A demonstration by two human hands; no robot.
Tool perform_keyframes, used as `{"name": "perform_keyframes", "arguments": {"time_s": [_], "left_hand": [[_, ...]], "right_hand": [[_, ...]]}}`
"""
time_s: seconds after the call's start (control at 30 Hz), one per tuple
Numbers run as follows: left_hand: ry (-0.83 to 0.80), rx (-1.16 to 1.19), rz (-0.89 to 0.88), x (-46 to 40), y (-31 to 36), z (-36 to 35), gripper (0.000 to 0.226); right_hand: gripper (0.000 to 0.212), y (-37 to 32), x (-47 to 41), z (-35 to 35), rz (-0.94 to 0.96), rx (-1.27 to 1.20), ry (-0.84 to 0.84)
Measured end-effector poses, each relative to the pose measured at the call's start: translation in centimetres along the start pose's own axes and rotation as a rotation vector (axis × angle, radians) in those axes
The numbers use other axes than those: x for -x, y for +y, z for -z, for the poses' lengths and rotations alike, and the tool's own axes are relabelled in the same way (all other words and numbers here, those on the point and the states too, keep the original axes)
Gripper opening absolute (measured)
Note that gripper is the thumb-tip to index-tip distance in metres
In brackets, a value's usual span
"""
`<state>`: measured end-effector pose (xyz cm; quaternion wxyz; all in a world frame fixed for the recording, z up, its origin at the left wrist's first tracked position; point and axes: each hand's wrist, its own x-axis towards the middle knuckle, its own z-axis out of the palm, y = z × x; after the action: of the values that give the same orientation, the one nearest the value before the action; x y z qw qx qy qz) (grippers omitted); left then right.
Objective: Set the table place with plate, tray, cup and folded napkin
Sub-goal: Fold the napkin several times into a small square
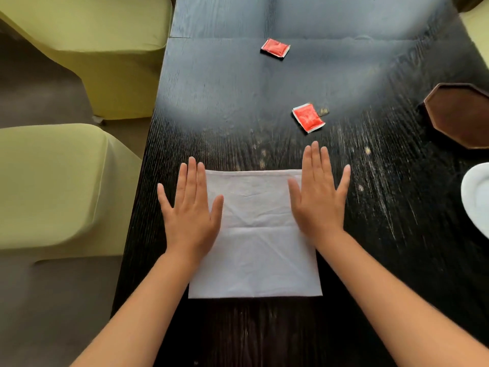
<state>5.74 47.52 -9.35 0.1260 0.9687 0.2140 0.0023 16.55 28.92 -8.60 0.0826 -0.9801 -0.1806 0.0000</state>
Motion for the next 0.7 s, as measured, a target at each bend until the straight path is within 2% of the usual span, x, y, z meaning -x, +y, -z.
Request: {"name": "perform_keyframes", "arguments": {"time_s": [0.1, 0.17, 0.3, 0.53, 0.7], "left_hand": [[0.093, 0.037, -0.146, 3.7, 1.9, -0.1, 0.063], [0.049, 0.024, -0.223, 5.9, 2.9, -0.9, 0.061], [-0.086, -0.017, -0.258, 7.7, 3.0, -2.3, 0.058], [-0.157, -0.09, -0.362, 7.6, 0.9, -1.9, 0.064], [-0.179, -0.106, -0.25, 8.4, -2.2, -0.9, 0.067]], "right_hand": [[0.061, -2.5, 5.8, 0.7, 0.094, -0.094, 0.037], [0.059, -3.5, 9.2, 0.2, 0.157, -0.077, -0.021], [0.056, -3.8, 11.5, -0.5, 0.181, -0.011, -0.173], [0.063, -0.1, 10.8, -0.3, 0.254, 0.101, -0.218], [0.065, 2.0, 10.9, 0.1, 0.228, 0.133, -0.211]]}}
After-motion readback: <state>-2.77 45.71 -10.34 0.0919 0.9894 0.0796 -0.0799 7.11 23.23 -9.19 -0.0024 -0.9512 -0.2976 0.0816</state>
